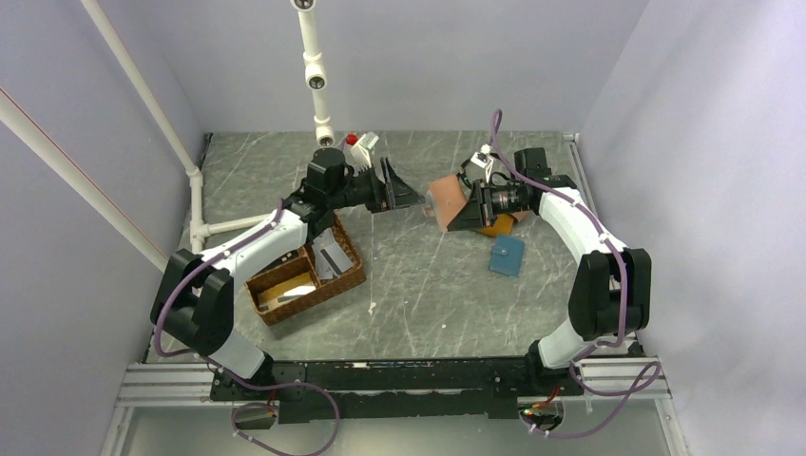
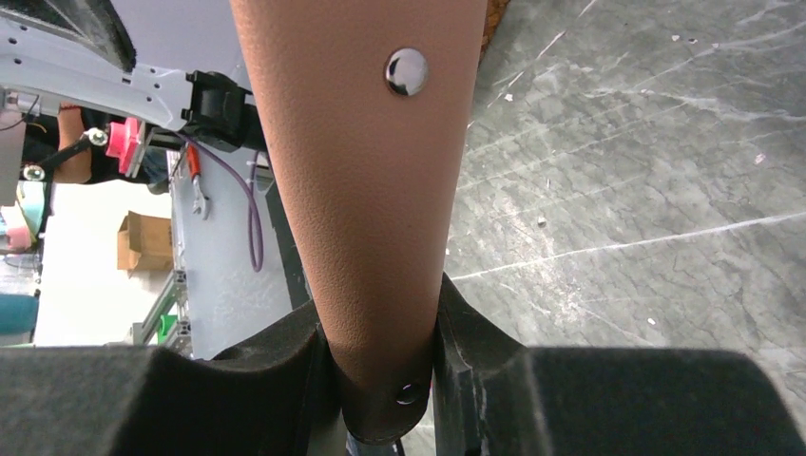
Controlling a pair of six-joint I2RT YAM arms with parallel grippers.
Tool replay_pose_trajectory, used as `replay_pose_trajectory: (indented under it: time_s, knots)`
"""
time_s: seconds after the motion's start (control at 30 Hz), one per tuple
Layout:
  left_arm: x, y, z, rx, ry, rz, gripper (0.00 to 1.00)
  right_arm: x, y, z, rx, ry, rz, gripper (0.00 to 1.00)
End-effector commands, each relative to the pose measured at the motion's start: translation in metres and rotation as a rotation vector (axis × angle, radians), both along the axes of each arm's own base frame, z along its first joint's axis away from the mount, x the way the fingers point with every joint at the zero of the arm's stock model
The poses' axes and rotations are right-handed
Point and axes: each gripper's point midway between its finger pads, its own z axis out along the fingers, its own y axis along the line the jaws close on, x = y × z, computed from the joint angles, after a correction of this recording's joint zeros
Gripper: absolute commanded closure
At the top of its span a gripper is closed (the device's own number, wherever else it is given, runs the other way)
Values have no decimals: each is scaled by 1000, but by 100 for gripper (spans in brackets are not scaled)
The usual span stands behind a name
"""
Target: Take the credit cards out of the card holder
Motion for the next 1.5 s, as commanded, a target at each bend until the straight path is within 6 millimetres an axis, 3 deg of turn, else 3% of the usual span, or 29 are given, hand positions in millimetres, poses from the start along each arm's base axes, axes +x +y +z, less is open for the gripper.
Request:
replay_pose_trajectory:
  time_s: [0.0, 0.7, 1.1, 1.3, 1.47]
  knots:
    - [4, -5, 14, -24, -43, -24, 20, -9, 4, 30, 84, -98, 56, 100]
    - [0, -29, 2, -36, -17, -101, 26, -15, 9, 41, 180, -68, 106, 100]
    - [-1, -33, -2, -45, 7, -138, 45, -19, 10, 47, 209, -73, 128, 100]
    - [-6, -34, 1, -69, -3, -168, 63, -17, 10, 45, 205, -65, 122, 100]
    - [-10, -35, 5, -93, -11, -194, 62, -16, 10, 43, 199, -58, 115, 100]
